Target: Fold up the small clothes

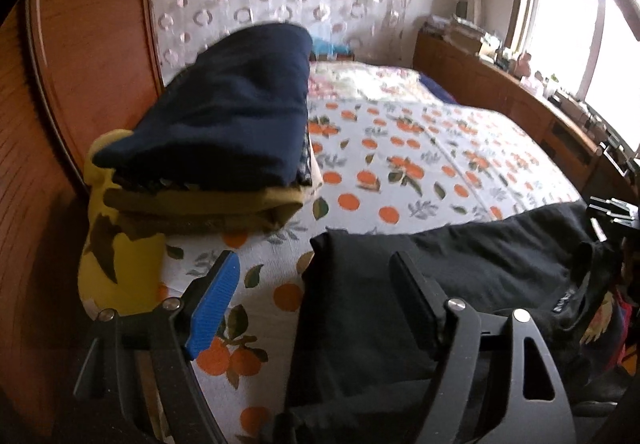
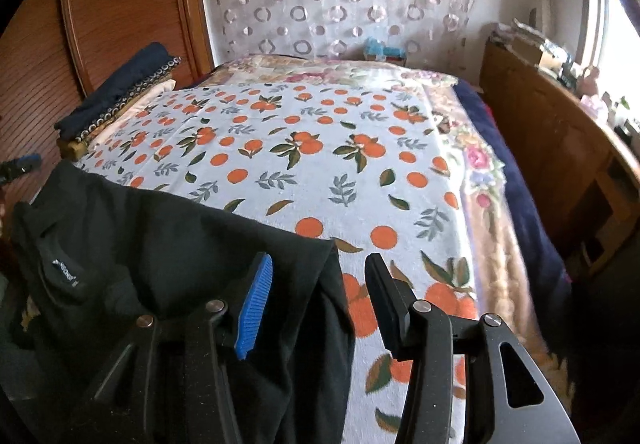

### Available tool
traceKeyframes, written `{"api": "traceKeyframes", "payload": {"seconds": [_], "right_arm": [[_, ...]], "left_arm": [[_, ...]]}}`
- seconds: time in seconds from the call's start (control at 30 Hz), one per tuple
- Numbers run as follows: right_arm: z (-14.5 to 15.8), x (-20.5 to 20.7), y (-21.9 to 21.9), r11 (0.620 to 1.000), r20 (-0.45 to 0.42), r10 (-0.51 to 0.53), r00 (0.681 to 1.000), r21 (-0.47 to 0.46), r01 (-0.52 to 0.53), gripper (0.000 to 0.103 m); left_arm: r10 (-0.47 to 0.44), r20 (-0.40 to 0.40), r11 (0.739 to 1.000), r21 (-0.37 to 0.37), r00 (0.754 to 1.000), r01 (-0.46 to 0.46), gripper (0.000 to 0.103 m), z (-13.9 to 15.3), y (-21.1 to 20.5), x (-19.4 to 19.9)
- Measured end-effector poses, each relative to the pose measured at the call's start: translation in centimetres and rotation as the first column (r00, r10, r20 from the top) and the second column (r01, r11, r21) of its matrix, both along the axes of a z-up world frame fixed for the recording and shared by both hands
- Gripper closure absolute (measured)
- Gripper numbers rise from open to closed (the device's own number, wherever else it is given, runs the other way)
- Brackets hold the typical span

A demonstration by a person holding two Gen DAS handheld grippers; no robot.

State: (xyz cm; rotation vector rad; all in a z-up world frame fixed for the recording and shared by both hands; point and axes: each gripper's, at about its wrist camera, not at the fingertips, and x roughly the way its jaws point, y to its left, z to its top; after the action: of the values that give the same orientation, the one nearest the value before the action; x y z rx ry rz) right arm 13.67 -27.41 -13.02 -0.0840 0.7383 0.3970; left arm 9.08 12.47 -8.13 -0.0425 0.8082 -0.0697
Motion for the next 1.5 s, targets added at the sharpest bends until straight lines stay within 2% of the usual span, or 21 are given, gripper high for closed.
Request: {"api": "traceKeyframes", "payload": {"seconds": [0.2,0.37,0.57,0.63,0.7,0.73,0.77,0.8,0.83,0.87,0.9,0.97,1.1,1.17,1.3,1.5], "right_arm": [[0.1,1.0,0.2,1.0,-0.034,0.029,0.999,0.009,-0.029,0.053],[-0.4,2.1,0.9,0.999,-0.051,0.043,0.998,-0.018,-0.044,0.053],[-0.7,2.9,1.2,0.999,-0.052,0.031,0.998,-0.03,-0.033,0.053],[-0.6,2.9,1.4,0.999,-0.054,0.037,0.998,-0.037,-0.039,0.053],[-0.7,2.7,1.7,0.998,-0.05,0.051,0.997,-0.044,-0.053,0.053],[-0.8,2.7,1.8,0.997,-0.049,0.06,0.997,-0.043,-0.062,0.058],[-0.8,2.5,1.8,0.996,-0.05,0.076,0.996,-0.032,-0.078,0.069],[-0.8,2.4,1.9,0.995,-0.053,0.093,0.994,-0.022,-0.094,0.075],[-0.8,2.2,2.0,0.994,-0.056,0.106,0.993,-0.016,-0.107,0.084],[-0.7,2.0,2.1,0.993,-0.054,0.115,0.992,-0.011,-0.116,0.087],[-0.5,1.5,2.0,0.993,-0.036,0.12,0.992,-0.003,-0.12,0.089],[0.5,0.2,1.6,0.992,0.0,0.124,0.992,0.035,-0.123,0.09],[4.5,-3.8,0.3,0.985,0.11,0.139,0.984,0.091,-0.149,0.091],[6.9,-5.9,-0.3,0.982,0.167,0.143,0.976,0.102,-0.161,0.091],[11.1,-9.4,-1.6,0.979,0.253,0.14,0.957,0.111,-0.172,0.091],[17.8,-15.1,-4.2,0.969,0.4,0.127,0.908,0.147,-0.2,0.091]], "left_arm": [[-0.026,-0.086,1.0,-0.012,0.996,0.025,0.025,-1.7,-0.4,2.0],[-0.028,-0.137,1.0,-0.017,0.99,0.026,0.025,-2.7,-0.5,3.1],[-0.034,-0.161,0.999,-0.009,0.986,0.033,0.025,-3.4,-0.8,3.4],[-0.044,-0.158,0.999,-0.014,0.987,0.043,0.032,-3.4,-0.8,3.4],[-0.052,-0.155,0.999,-0.012,0.987,0.05,0.049,-3.2,-0.8,3.3],[-0.06,-0.158,0.998,-0.01,0.986,0.059,0.056,-3.1,-1.0,3.2],[-0.083,-0.158,0.996,-0.027,0.984,0.08,0.07,-3.0,-1.2,3.0],[-0.096,-0.158,0.995,-0.038,0.983,0.092,0.081,-2.9,-1.4,2.8],[-0.107,-0.157,0.994,-0.039,0.982,0.102,0.087,-2.9,-1.7,2.6],[-0.113,-0.152,0.993,-0.033,0.982,0.109,0.091,-2.8,-2.0,2.4],[-0.112,-0.137,0.994,-0.029,0.984,0.109,0.092,-2.4,-2.3,1.9],[-0.123,-0.072,0.989,-0.096,0.99,0.116,0.092,-0.6,-2.5,0.3],[-0.126,0.083,0.988,-0.084,0.989,0.133,0.092,4.6,-3.3,-4.0],[-0.145,0.156,0.983,-0.089,0.977,0.161,0.093,7.2,-3.6,-6.2],[-0.155,0.249,0.977,-0.103,0.956,0.186,0.093,10.9,-3.7,-8.4],[-0.163,0.391,0.963,-0.135,0.906,0.232,0.093,16.5,-3.5,-11.5]]}}
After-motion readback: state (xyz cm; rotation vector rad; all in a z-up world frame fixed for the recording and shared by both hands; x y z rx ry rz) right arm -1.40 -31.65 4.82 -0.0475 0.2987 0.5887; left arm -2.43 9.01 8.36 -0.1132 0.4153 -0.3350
